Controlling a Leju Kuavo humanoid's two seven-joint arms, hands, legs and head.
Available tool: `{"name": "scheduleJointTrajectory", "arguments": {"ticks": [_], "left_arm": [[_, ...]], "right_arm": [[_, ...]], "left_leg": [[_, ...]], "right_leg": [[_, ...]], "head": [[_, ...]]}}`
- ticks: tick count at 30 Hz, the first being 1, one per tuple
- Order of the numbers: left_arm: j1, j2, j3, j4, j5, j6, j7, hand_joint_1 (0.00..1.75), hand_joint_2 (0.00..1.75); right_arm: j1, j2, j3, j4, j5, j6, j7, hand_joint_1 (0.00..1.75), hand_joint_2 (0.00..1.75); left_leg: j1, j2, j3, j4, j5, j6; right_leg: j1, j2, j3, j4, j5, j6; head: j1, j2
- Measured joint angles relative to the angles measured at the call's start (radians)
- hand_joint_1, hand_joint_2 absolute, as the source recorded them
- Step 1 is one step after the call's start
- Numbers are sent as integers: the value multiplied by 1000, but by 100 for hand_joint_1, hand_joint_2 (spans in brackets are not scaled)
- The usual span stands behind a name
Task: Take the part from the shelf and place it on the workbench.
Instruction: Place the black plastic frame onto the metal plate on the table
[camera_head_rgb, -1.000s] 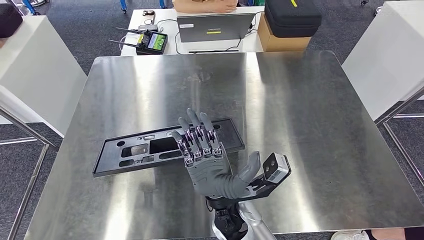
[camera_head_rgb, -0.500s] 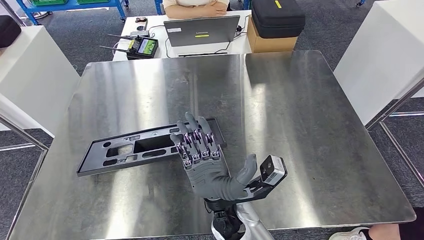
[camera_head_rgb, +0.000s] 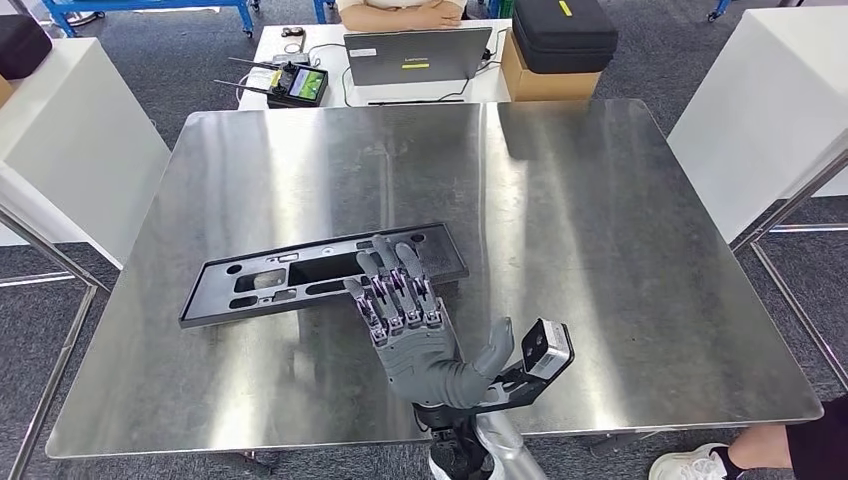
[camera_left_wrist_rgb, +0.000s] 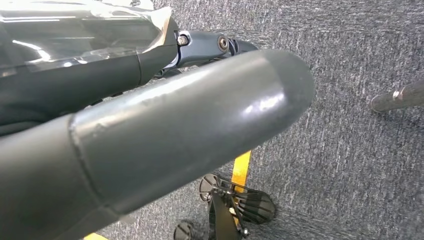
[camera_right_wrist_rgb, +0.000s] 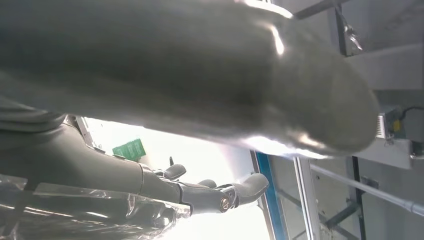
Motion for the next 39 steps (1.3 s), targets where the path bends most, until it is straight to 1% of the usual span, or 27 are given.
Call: {"name": "scheduleJointTrajectory", "arguments": {"ticks": [2, 4, 6, 8, 10, 11, 12, 13, 14, 16, 17, 18, 20, 21, 22, 24, 26, 27, 28, 29, 31, 33, 34, 35, 37, 38, 39], "left_arm": [[0, 0, 0, 0, -1, -4, -2, 0, 0], [0, 0, 0, 0, -7, -10, 0, 0, 0], [1, 3, 0, 0, -16, -17, 10, 0, 0], [2, 6, -1, 0, -21, -19, 27, 0, 0], [1, 8, -1, 0, -20, -9, 45, 0, 0], [1, 8, 0, 0, -18, -1, 54, 0, 0], [0, 8, 0, 0, -14, 9, 61, 0, 0], [-1, 7, 1, 1, -10, 19, 67, 0, 0], [-2, 6, 1, 1, -6, 30, 72, 0, 0], [-8, 4, 4, 1, 0, 51, 81, 0, 0], [-11, 3, 6, 1, 2, 61, 86, 0, 0], [-13, 2, 7, 1, 4, 71, 91, 0, 0], [-16, -1, 9, 2, 8, 94, 104, 0, 0], [-16, -2, 10, 2, 9, 108, 113, 0, 0], [-17, -5, 12, 2, 10, 126, 124, 0, 0], [-19, -10, 14, 2, 7, 162, 147, 0, 0], [-19, -14, 14, 2, -1, 193, 169, 0, 0], [-19, -17, 14, 2, -6, 206, 178, 0, 0], [-19, -20, 14, 2, -11, 218, 186, 0, 0], [-19, -25, 14, 2, -16, 230, 193, 0, 0], [-19, -38, 14, 2, -26, 252, 206, 0, 0], [-20, -51, 14, 3, -38, 271, 215, 0, 0], [-20, -56, 14, 4, -43, 277, 217, 0, 0], [-20, -60, 13, 4, -48, 282, 219, 0, 0], [-19, -63, 13, 4, -53, 287, 220, 0, 0], [-18, -65, 13, 4, -56, 289, 220, 0, 0], [-17, -65, 12, 3, -58, 291, 219, 0, 0]], "right_arm": [[1, -1, 0, 1, 12, 1, -8, 0, 0], [7, -2, -2, 2, 31, 1, -24, 0, 0], [19, -5, -3, 4, 57, 3, -51, 0, 0], [30, -8, -6, 8, 74, 10, -73, 0, 0], [34, -10, -11, 15, 78, 18, -79, 0, 0], [35, -11, -13, 21, 78, 20, -76, 0, 0], [34, -10, -14, 27, 78, 19, -70, 0, 0], [34, -10, -15, 34, 78, 18, -59, 0, 0], [32, -7, -15, 40, 78, 15, -47, 0, 0], [25, 1, -11, 51, 78, 6, -26, 0, 0], [20, 6, -7, 56, 77, 0, -18, 0, 0], [13, 12, -2, 60, 75, -5, -12, 0, 0], [-1, 19, 12, 70, 66, -16, -6, 0, 0], [-7, 20, 20, 77, 59, -21, -4, 0, 0], [-13, 21, 29, 83, 50, -27, -3, 0, 0], [-27, 20, 50, 96, 34, -39, 1, 0, 0], [-39, 19, 70, 109, 21, -48, 3, 0, 0], [-43, 18, 79, 114, 16, -52, 3, 0, 0], [-45, 16, 88, 120, 10, -56, 3, 0, 0], [-48, 14, 96, 124, 6, -60, 3, 0, 0], [-54, 12, 110, 131, -3, -64, 3, 0, 0], [-62, 7, 123, 136, -11, -65, -2, 0, 0], [-64, 3, 128, 139, -14, -64, -7, 0, 0], [-65, -1, 134, 143, -17, -64, -13, 0, 0], [-67, -10, 143, 151, -21, -66, -19, 0, 0], [-68, -14, 147, 154, -23, -69, -20, 0, 0], [-69, -16, 152, 158, -23, -75, -21, 0, 0]], "left_leg": [[0, 0, -14, 15, 1, -9], [-2, -1, -21, 23, 7, -20], [1, -4, -25, 30, 6, -28], [7, -8, -45, 79, -41, -38], [13, -10, -85, 194, -125, -51], [16, -11, -103, 254, -157, -56], [19, -11, -109, 292, -170, -60], [23, -11, -99, 297, -164, -63], [28, -11, -70, 265, -141, -65], [35, -13, 22, 132, -93, -69], [35, -16, 59, 73, -81, -68], [33, -19, 79, 34, -78, -66], [24, -23, 78, 16, -75, -56], [22, -20, 71, 14, -67, -46], [19, -18, 63, 13, -58, -34], [14, -12, 41, 10, -37, -11], [5, -9, 13, 11, -18, 1], [0, -8, 0, 11, -8, 3], [-5, -7, -13, 12, 2, 6], [-9, -7, -24, 12, 10, 7], [-16, -7, -40, 12, 26, 8], [-22, -6, -51, 13, 41, 4], [-22, -5, -54, 13, 48, 1], [-22, -4, -56, 13, 56, -4], [-19, -6, -64, 19, 57, -15], [-16, -9, -73, 37, 35, -22], [-12, -13, -86, 73, -5, -30]], "right_leg": [[3, -2, 68, -106, 18, 1], [9, 0, 77, -122, 22, -12], [1, 0, 71, -127, 28, -25], [-6, -2, 64, -130, 40, -46], [-5, -3, 50, -129, 51, -64], [-4, -3, 43, -129, 57, -68], [-4, -3, 35, -128, 62, -69], [-4, -3, 29, -128, 67, -67], [-5, -3, 23, -127, 72, -65], [-6, -3, 16, -125, 80, -56], [-5, -3, 13, -123, 85, -49], [-3, -3, 9, -122, 90, -41], [0, -3, 4, -124, 103, -22], [0, -4, -1, -122, 105, -14], [0, -4, -11, -111, 95, -12], [1, -4, -48, -37, 34, -25], [4, -4, -91, 96, -45, -41], [6, -4, -100, 149, -65, -42], [9, -4, -94, 171, -67, -39], [14, -4, -70, 155, -53, -35], [27, -4, 24, 32, -15, -37], [41, -6, 115, -109, -4, -54], [46, -6, 134, -149, -6, -62], [47, -6, 139, -167, -6, -68], [35, -7, 129, -174, 11, -80], [29, -9, 123, -178, 21, -87], [21, -10, 116, -180, 32, -93]], "head": [[0, 0], [0, 0], [0, 0], [-4, 0], [-7, 0], [-8, 0], [-7, 0], [-8, 0], [-7, 0], [-8, 0], [-7, 0], [-7, 0], [-5, 0], [-5, 0], [-5, 0], [-2, 0], [0, 0], [0, 0], [0, 0], [0, 0], [-1, 0], [-1, 0], [-2, 0], [-2, 0], [0, 0], [0, 0], [-1, 0]]}}
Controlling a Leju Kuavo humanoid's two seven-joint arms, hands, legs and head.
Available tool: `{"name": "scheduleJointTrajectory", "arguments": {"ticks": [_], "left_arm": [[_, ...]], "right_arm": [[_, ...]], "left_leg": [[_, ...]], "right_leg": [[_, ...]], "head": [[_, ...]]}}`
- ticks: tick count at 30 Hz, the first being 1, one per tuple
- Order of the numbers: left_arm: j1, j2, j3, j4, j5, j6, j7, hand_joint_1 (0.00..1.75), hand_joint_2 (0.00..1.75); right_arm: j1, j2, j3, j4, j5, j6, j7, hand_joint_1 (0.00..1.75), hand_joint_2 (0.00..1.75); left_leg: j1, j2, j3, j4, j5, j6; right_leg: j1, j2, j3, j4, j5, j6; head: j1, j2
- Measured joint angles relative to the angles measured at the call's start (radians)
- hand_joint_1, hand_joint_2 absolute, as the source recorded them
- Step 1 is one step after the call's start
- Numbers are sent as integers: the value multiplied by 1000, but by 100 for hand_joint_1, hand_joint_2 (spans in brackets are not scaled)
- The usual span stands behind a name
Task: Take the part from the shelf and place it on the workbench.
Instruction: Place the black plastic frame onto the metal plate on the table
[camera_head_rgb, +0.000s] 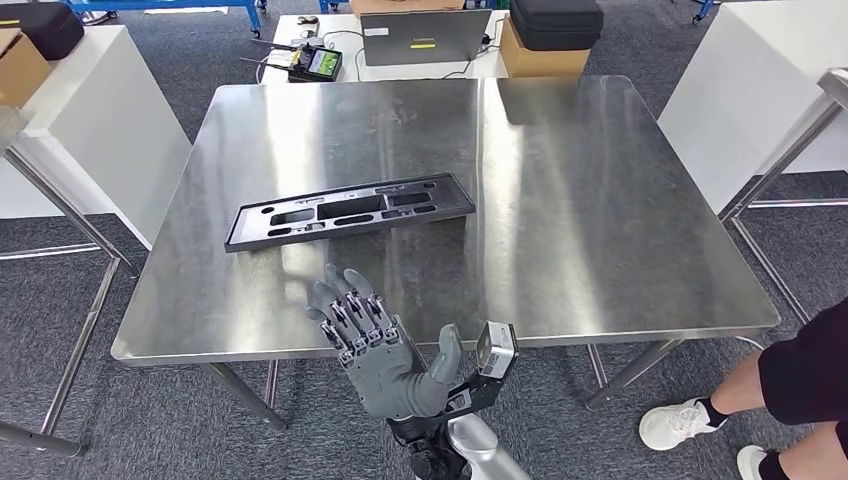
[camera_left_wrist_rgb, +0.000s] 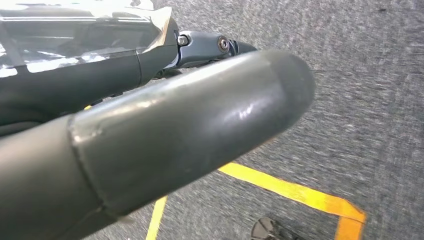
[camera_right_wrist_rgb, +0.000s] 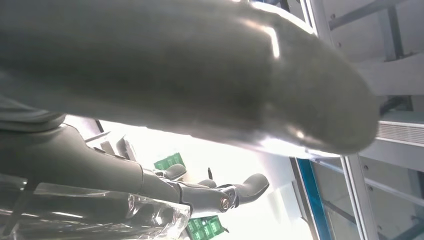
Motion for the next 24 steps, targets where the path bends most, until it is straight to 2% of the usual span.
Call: {"name": "scheduleJointTrajectory", "arguments": {"ticks": [2, 3, 4, 5, 6, 7, 9, 10, 11, 12, 13, 14, 15, 16, 17, 18, 19, 20, 21, 22, 24], "left_arm": [[1, -1, 0, 0, -2, 2, -7, 0, 0], [1, -1, 0, 0, 0, 0, -15, 0, 0], [2, -1, 0, 0, 4, -4, -25, 0, 0], [2, -1, 0, 0, 9, -10, -38, 0, 0], [2, -1, 0, 0, 16, -19, -53, 0, 0], [3, 0, 0, 0, 22, -30, -72, 0, 0], [3, 1, 0, 0, 32, -54, -107, 0, 0], [3, 2, 0, 0, 36, -64, -121, 0, 0], [4, 3, 0, 0, 38, -72, -131, 0, 0], [5, 5, 0, 0, 40, -79, -141, 0, 0], [7, 6, 0, 0, 43, -88, -152, 0, 0], [9, 8, 0, 0, 46, -102, -165, 0, 0], [11, 13, 0, 0, 49, -122, -181, 0, 0], [13, 18, 1, 0, 50, -148, -197, 0, 0], [16, 25, 1, 0, 47, -180, -212, 0, 0], [18, 31, 0, -1, 41, -215, -225, 0, 0], [20, 38, -1, -1, 33, -250, -235, 0, 0], [22, 43, -4, -1, 25, -280, -241, 0, 0], [23, 47, -7, -1, 17, -302, -246, 0, 0], [24, 50, -10, -1, 11, -316, -250, 0, 0], [25, 54, -14, -1, 4, -329, -256, 0, 0]], "right_arm": [[-3, -2, 9, 5, -1, -19, 1, 0, 0], [-5, -4, 13, 8, -3, -31, 4, 0, 0], [-8, -6, 18, 11, -6, -46, 8, 0, 0], [-12, -9, 22, 14, -11, -61, 13, 0, 0], [-17, -13, 26, 17, -18, -77, 19, 0, 0], [-23, -16, 30, 19, -27, -91, 23, 0, 0], [-35, -24, 38, 21, -47, -114, 28, 0, 0], [-40, -29, 40, 21, -54, -120, 28, 0, 0], [-43, -34, 43, 22, -61, -125, 27, 0, 0], [-46, -41, 46, 22, -66, -129, 26, 0, 0], [-47, -48, 48, 23, -70, -132, 24, 0, 0], [-47, -54, 49, 24, -74, -138, 18, 0, 0], [-45, -61, 50, 24, -76, -144, 8, 0, 0], [-41, -68, 50, 23, -74, -150, -5, 0, 0], [-30, -74, 46, 19, -67, -156, -21, 0, 0], [-13, -81, 38, 11, -54, -157, -36, 0, 0], [10, -87, 24, -2, -35, -154, -48, 0, 0], [38, -92, 6, -18, -11, -143, -55, 0, 0], [66, -95, -17, -37, 14, -126, -59, 0, 0], [93, -97, -44, -56, 36, -105, -59, 0, 0], [130, -97, -96, -89, 67, -68, -56, 0, 0]], "left_leg": [[13, -3, -32, 116, -98, -18], [21, -3, -42, 173, -125, -27], [28, -3, -42, 208, -128, -35], [35, -3, -28, 213, -111, -41], [41, -3, 4, 181, -83, -47], [48, -3, 50, 123, -61, -53], [51, -7, 129, 6, -55, -63], [50, -9, 145, -26, -62, -62], [45, -11, 145, -37, -66, -55], [42, -9, 134, -38, -61, -42], [38, -6, 127, -40, -53, -28], [34, -4, 118, -42, -42, -12], [32, -1, 107, -44, -32, 3], [29, 0, 97, -44, -21, 14], [25, 0, 83, -44, -11, 22], [22, 0, 69, -43, 0, 25], [18, 0, 55, -43, 11, 26], [15, -1, 41, -42, 21, 27], [12, -1, 29, -42, 31, 27], [10, -1, 19, -42, 40, 26], [6, 1, 5, -41, 59, 20]], "right_leg": [[-2, -2, -19, 2, 19, -4], [-3, -3, -30, 4, 28, -2], [-4, -4, -43, 8, 36, 3], [-7, -4, -56, 13, 43, 9], [-11, -5, -69, 21, 48, 15], [-15, -5, -81, 30, 51, 20], [-14, -5, -103, 49, 57, 31], [-11, -5, -111, 55, 61, 38], [-8, -4, -117, 58, 68, 47], [-7, -4, -121, 59, 75, 58], [-9, -2, -128, 64, 73, 64], [-10, -1, -140, 80, 57, 65], [-11, 1, -157, 115, 26, 60], [-13, 1, -177, 169, -18, 49], [-12, 2, -196, 233, -61, 40], [-12, 2, -208, 294, -92, 35], [-10, 2, -209, 335, -105, 36], [-8, 3, -194, 344, -100, 41], [-5, 3, -161, 318, -82, 47], [0, 3, -112, 260, -63, 49], [13, 2, -3, 107, -52, 39]], "head": [[-3, 0], [-4, 0], [-4, 0], [-4, 0], [-4, 0], [-4, 0], [-6, 0], [-6, 0], [-6, 0], [-4, 0], [-4, 0], [-3, 0], [-1, 0], [1, 0], [4, 0], [5, 0], [5, 0], [5, 0], [5, 0], [5, 0], [5, 0]]}}
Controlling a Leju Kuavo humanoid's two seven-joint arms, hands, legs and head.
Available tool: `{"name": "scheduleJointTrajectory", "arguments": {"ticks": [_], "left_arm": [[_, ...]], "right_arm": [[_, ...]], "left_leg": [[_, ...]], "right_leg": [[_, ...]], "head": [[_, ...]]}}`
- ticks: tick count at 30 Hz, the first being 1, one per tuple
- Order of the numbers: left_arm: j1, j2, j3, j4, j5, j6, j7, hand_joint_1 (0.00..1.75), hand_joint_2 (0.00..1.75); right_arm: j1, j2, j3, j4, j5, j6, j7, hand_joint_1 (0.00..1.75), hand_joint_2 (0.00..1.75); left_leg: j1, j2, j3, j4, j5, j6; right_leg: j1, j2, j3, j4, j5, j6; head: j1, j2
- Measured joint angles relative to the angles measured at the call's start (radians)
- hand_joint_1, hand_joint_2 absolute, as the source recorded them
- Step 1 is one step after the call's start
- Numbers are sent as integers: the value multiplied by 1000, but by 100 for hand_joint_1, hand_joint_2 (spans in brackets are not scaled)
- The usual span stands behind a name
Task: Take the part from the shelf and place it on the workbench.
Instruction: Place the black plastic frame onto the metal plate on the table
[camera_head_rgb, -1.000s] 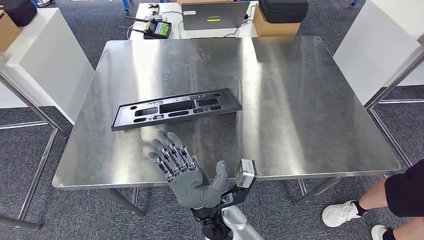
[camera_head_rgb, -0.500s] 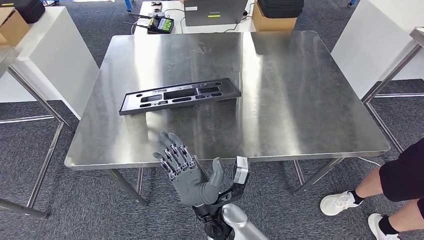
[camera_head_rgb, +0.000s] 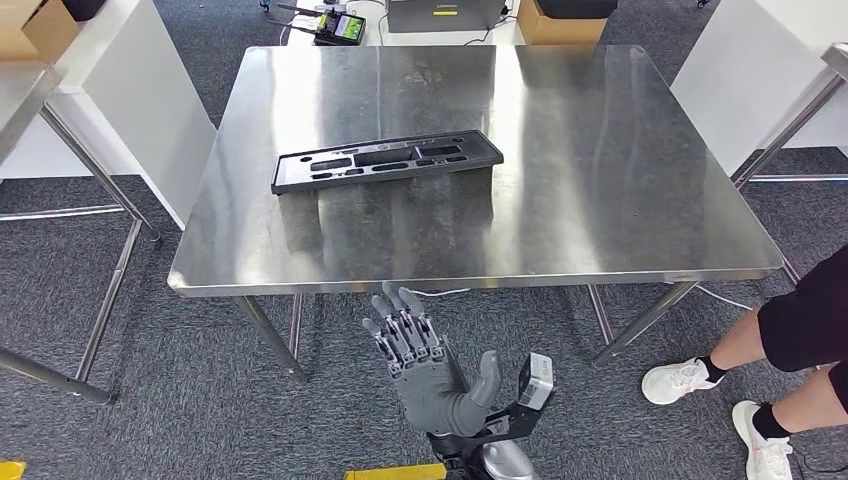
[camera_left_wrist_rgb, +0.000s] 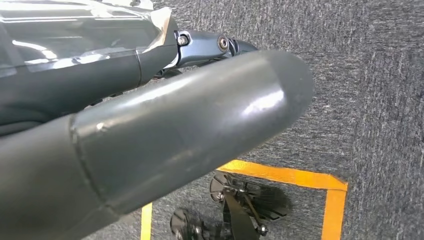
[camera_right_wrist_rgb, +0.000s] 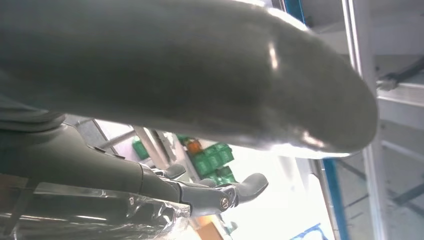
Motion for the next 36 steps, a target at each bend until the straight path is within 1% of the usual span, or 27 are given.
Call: {"name": "scheduleJointTrajectory", "arguments": {"ticks": [1, 2, 4, 5, 6, 7, 9, 10, 11, 12, 13, 14, 15, 16, 17, 20, 22, 24, 25, 26, 28, 29, 30, 32, 33, 35, 36], "left_arm": [[0, 1, -1, 0, -3, -5, -4, 0, 0], [0, 3, -2, 0, -6, -9, -8, 0, 0], [3, 8, -3, 0, -12, -16, -16, 0, 0], [6, 11, -5, 0, -15, -19, -19, 0, 0], [9, 13, -8, 0, -17, -21, -21, 0, 0], [11, 15, -12, 0, -20, -23, -22, 0, 0], [13, 16, -17, 0, -23, -24, -23, 0, 0], [13, 16, -19, 0, -23, -24, -23, 0, 0], [13, 17, -20, 0, -24, -24, -23, 0, 0], [13, 17, -20, 0, -24, -24, -23, 0, 0], [13, 18, -21, 0, -25, -24, -23, 0, 0], [13, 18, -22, 0, -25, -24, -23, 0, 0], [12, 18, -23, 0, -25, -25, -23, 0, 0], [12, 18, -24, 0, -25, -25, -24, 0, 0], [11, 18, -25, 0, -25, -25, -24, 0, 0], [11, 19, -26, 0, -26, -25, -25, 0, 0], [12, 19, -27, 0, -27, -25, -25, 0, 0], [12, 21, -27, -1, -29, -26, -25, 0, 0], [12, 22, -27, -1, -30, -28, -25, 0, 0], [12, 22, -27, -1, -31, -30, -26, 0, 0], [12, 23, -29, 0, -35, -33, -26, 0, 0], [12, 23, -29, 0, -37, -34, -26, 0, 0], [12, 23, -31, 0, -38, -35, -27, 0, 0], [12, 23, -34, 0, -40, -35, -28, 0, 0], [12, 23, -36, 0, -41, -35, -28, 0, 0], [14, 23, -39, 0, -44, -35, -30, 0, 0], [15, 24, -41, 0, -46, -35, -31, 0, 0]], "right_arm": [[14, 0, -22, -13, 10, 12, 1, 0, 0], [27, 1, -40, -23, 18, 21, 0, 0, 0], [63, 1, -76, -42, 34, 38, -5, 0, 0], [82, 1, -93, -51, 42, 45, -8, 0, 0], [100, 2, -109, -59, 48, 52, -10, 0, 0], [114, 3, -122, -65, 51, 56, -11, 0, 0], [133, 3, -142, -74, 54, 60, -12, 0, 0], [140, 3, -150, -77, 55, 61, -12, 0, 0], [146, 3, -156, -79, 55, 62, -12, 0, 0], [150, 3, -160, -81, 56, 63, -12, 0, 0], [153, 3, -165, -84, 56, 64, -12, 0, 0], [154, 3, -169, -88, 56, 65, -12, 0, 0], [155, 4, -172, -92, 56, 65, -12, 0, 0], [155, 4, -176, -96, 56, 66, -12, 0, 0], [156, 4, -178, -100, 56, 66, -12, 0, 0], [161, 4, -183, -105, 56, 67, -12, 0, 0], [164, 3, -187, -106, 57, 67, -12, 0, 0], [167, 3, -194, -106, 62, 67, -12, 0, 0], [169, 3, -199, -107, 66, 67, -12, 0, 0], [172, 3, -204, -108, 70, 67, -12, 0, 0], [182, 3, -213, -112, 77, 66, -11, 0, 0], [186, 3, -217, -115, 80, 66, -10, 0, 0], [189, 3, -221, -119, 82, 65, -10, 0, 0], [195, 4, -229, -126, 89, 58, -9, 0, 0], [198, 4, -233, -127, 95, 47, -9, 0, 0], [207, 6, -247, -128, 114, 5, -6, 0, 0], [212, 6, -256, -127, 126, -24, -3, 0, 0]], "left_leg": [[-1, 2, -3, -1, 10, -4], [-1, 4, -5, -2, 19, -9], [2, 6, -9, -3, 29, -20], [4, 4, -14, 7, 12, -26], [7, 1, -21, 29, -23, -33], [11, -1, -30, 69, -76, -40], [19, -2, -46, 189, -177, -56], [23, -2, -49, 245, -194, -63], [28, -2, -42, 280, -183, -69], [33, -1, -26, 287, -155, -74], [40, -1, 13, 252, -123, -79], [45, -2, 61, 192, -111, -85], [46, -4, 110, 123, -116, -86], [45, -6, 149, 61, -130, -85], [41, -9, 166, 27, -147, -79], [31, -6, 148, 7, -138, -43], [29, 0, 118, 2, -113, -14], [25, 3, 88, 2, -89, -1], [23, 5, 71, 3, -76, 0], [22, 6, 54, 3, -61, -1], [21, 8, 19, 5, -32, -5], [21, 8, 4, 5, -17, -9], [20, 8, -9, 6, -4, -13], [18, 9, -25, 6, 21, -25], [17, 9, -27, 3, 33, -31], [20, 9, -32, -3, 51, -42], [22, 7, -37, 2, 37, -47]], "right_leg": [[5, 0, 33, -55, -4, -7], [9, 0, 47, -86, -8, -12], [4, -2, 38, -96, 4, -20], [-1, -4, 31, -97, 14, -25], [-6, -6, 23, -100, 26, -33], [-10, -7, 12, -100, 38, -39], [-9, -9, -13, -99, 61, -45], [-10, -10, -27, -96, 72, -43], [-11, -11, -42, -92, 83, -40], [-13, -12, -56, -85, 91, -36], [-16, -12, -74, -75, 98, -31], [-18, -12, -91, -62, 102, -26], [-18, -12, -105, -49, 105, -21], [-17, -12, -117, -38, 110, -14], [-15, -13, -126, -32, 116, -5], [-13, -11, -145, -25, 130, 21], [-16, -6, -171, 21, 77, 17], [-20, -3, -199, 125, -16, 4], [-21, -2, -206, 181, -45, 4], [-22, -2, -204, 227, -53, 10], [-23, -1, -163, 240, -13, 35], [-23, -1, -118, 197, 12, 45], [-23, 0, -62, 127, 20, 47], [-17, 2, 37, -25, -6, 33], [-13, 4, 59, -70, -23, 23], [-13, 4, 56, -93, -23, 2], [-16, 3, 47, -92, -13, -10]], "head": [[-1, 0], [-2, 0], [-2, 0], [-3, 0], [-6, 0], [-8, 0], [-14, 0], [-14, 0], [-14, 0], [-14, 0], [-15, 0], [-15, 0], [-15, 0], [-14, 0], [-14, 0], [-10, 0], [-6, 0], [0, 0], [1, 0], [1, 0], [2, 0], [2, 0], [2, 0], [2, 0], [2, 0], [2, 0], [1, 0]]}}
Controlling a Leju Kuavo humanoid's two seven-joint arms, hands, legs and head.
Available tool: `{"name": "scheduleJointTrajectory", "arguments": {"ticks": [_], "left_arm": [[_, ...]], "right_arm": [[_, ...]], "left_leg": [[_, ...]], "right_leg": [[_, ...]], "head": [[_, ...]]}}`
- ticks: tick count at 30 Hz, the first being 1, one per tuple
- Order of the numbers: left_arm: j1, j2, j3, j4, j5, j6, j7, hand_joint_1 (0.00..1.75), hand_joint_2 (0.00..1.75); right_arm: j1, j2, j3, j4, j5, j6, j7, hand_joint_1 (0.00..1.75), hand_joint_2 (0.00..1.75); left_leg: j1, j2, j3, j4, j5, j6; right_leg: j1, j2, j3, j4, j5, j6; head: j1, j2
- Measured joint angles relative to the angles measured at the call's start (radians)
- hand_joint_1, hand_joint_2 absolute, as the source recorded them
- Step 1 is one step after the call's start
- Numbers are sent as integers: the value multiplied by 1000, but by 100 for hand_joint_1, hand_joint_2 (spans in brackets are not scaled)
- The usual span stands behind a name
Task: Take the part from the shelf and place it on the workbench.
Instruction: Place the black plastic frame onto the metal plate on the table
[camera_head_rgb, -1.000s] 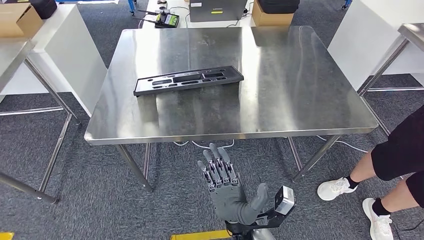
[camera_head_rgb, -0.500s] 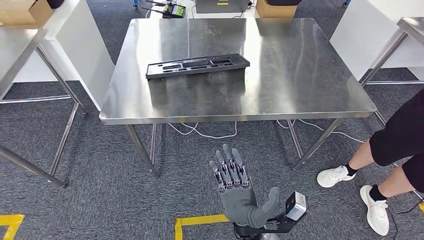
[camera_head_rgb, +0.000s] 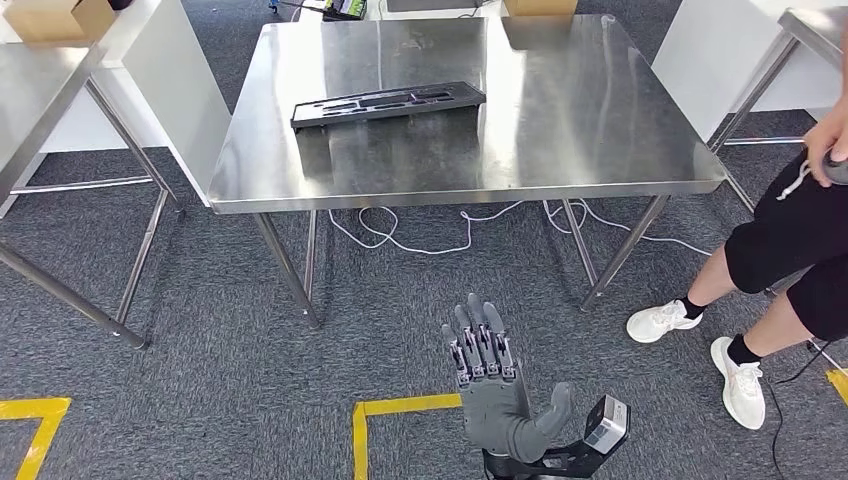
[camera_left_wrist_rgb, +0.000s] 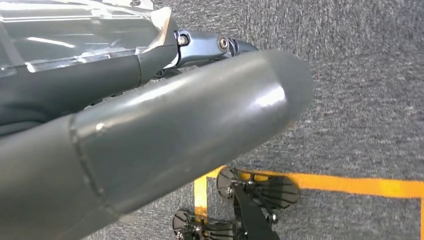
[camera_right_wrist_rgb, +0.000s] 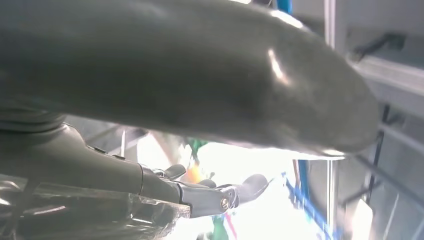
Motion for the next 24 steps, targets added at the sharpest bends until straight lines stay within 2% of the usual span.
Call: {"name": "scheduleJointTrajectory", "arguments": {"ticks": [1, 2, 3, 4, 5, 6, 7, 8, 9, 11, 12, 13, 15, 16, 17, 19, 20, 21, 22, 23, 24], "left_arm": [[2, 1, -1, 0, -2, 0, -1, 0, 0], [3, 1, -2, 0, -5, 0, -2, 0, 0], [4, 1, -3, 0, -8, 0, -2, 0, 0], [5, 0, -3, 0, -11, 1, -2, 0, 0], [5, 0, -3, 0, -14, 1, -2, 0, 0], [5, 0, -3, 0, -16, 2, -2, 0, 0], [5, 0, -3, 0, -18, 3, -2, 0, 0], [4, 0, -3, 0, -20, 4, -2, 0, 0], [4, 0, -3, 0, -23, 4, -2, 0, 0], [2, 1, -4, 0, -31, 4, -4, 0, 0], [1, 1, -4, 0, -33, 4, -5, 0, 0], [1, 1, -4, 0, -36, 4, -6, 0, 0], [1, 0, -4, 1, -38, 4, -6, 0, 0], [0, 0, -4, 1, -40, 5, -6, 0, 0], [-1, -1, -4, 2, -43, 7, -5, 0, 0], [-2, 0, -4, 2, -48, 11, -5, 0, 0], [-2, 0, -4, 2, -51, 11, -5, 0, 0], [-1, 0, -4, 2, -53, 11, -4, 0, 0], [-1, 0, -4, 2, -54, 11, -4, 0, 0], [-1, 0, -4, 2, -55, 11, -4, 0, 0], [-2, 0, -4, 2, -55, 11, -4, 0, 0]], "right_arm": [[3, 1, -10, 6, 13, -34, 5, 0, 0], [3, 2, -22, 19, 26, -72, 12, 0, 0], [2, 3, -34, 41, 39, -113, 21, 0, 0], [0, 4, -48, 76, 54, -161, 32, 0, 0], [-6, 5, -64, 125, 72, -211, 46, 0, 0], [-17, 6, -79, 186, 92, -263, 61, 0, 0], [-36, 7, -96, 268, 117, -319, 81, 0, 0], [-60, 9, -110, 360, 142, -369, 101, 0, 0], [-86, 12, -122, 460, 170, -416, 126, 0, 0], [-127, 19, -132, 663, 226, -499, 191, 0, 0], [-139, 24, -134, 755, 250, -533, 224, 0, 0], [-147, 31, -133, 836, 274, -560, 256, 0, 0], [-155, 40, -122, 967, 337, -606, 330, 0, 0], [-157, 42, -108, 1019, 388, -631, 381, 0, 0], [-158, 42, -85, 1063, 450, -659, 436, 0, 0], [-156, 41, -19, 1136, 582, -690, 552, 0, 0], [-154, 38, 19, 1166, 634, -685, 611, 0, 0], [-152, 35, 57, 1193, 668, -663, 670, 0, 0], [-152, 30, 91, 1216, 685, -632, 722, 0, 0], [-155, 25, 116, 1234, 687, -593, 769, 0, 0], [-159, 20, 135, 1250, 681, -552, 809, 0, 0]], "left_leg": [[2, -2, -7, 22, -37, -4], [4, -4, -17, 63, -92, -8], [4, -5, -25, 122, -153, -11], [4, -6, -32, 188, -196, -13], [4, -6, -34, 244, -210, -14], [4, -6, -27, 280, -199, -12], [3, -7, -5, 282, -168, -8], [2, -7, 32, 251, -138, -2], [0, -9, 81, 192, -124, 5], [-7, -12, 178, 55, -142, 17], [-11, -14, 203, 12, -156, 22], [-15, -14, 213, -11, -161, 26], [-12, -13, 209, -38, -151, 37], [-10, -11, 203, -50, -142, 44], [-7, -9, 194, -60, -132, 48], [-8, -5, 167, -60, -110, 52], [-8, -3, 154, -59, -99, 51], [-7, -1, 140, -58, -88, 48], [-6, 1, 125, -57, -78, 45], [-5, 4, 110, -53, -68, 40], [-4, 6, 96, -48, -60, 35]], "right_leg": [[-3, -2, -11, -1, 12, -13], [-5, -4, -23, -1, 25, -23], [-2, -6, -36, 0, 37, -29], [2, -8, -50, 1, 49, -33], [5, -10, -62, 2, 61, -33], [9, -11, -77, 4, 73, -33], [12, -12, -92, 8, 83, -32], [14, -11, -107, 13, 93, -30], [15, -10, -120, 19, 100, -27], [18, -13, -136, 28, 112, -18], [17, -15, -141, 30, 117, -11], [17, -18, -144, 31, 124, -4], [18, -17, -158, 41, 124, 8], [19, -13, -172, 62, 102, 7], [19, -9, -189, 99, 67, 4], [10, -3, -221, 213, -14, -2], [4, -3, -229, 268, -33, 3], [-1, -3, -226, 304, -33, 15], [-7, -3, -210, 308, -14, 30], [-12, -3, -179, 278, 14, 47], [-19, -4, -134, 219, 36, 60]], "head": [[-2, 0], [-4, 0], [-6, 0], [-8, 0], [-8, 0], [-9, 0], [-9, 0], [-9, 0], [-9, 0], [-8, 0], [-7, 0], [-7, 0], [-7, 0], [-4, 0], [0, 0], [6, 0], [7, 0], [8, 0], [8, 0], [9, 0], [9, 0]]}}
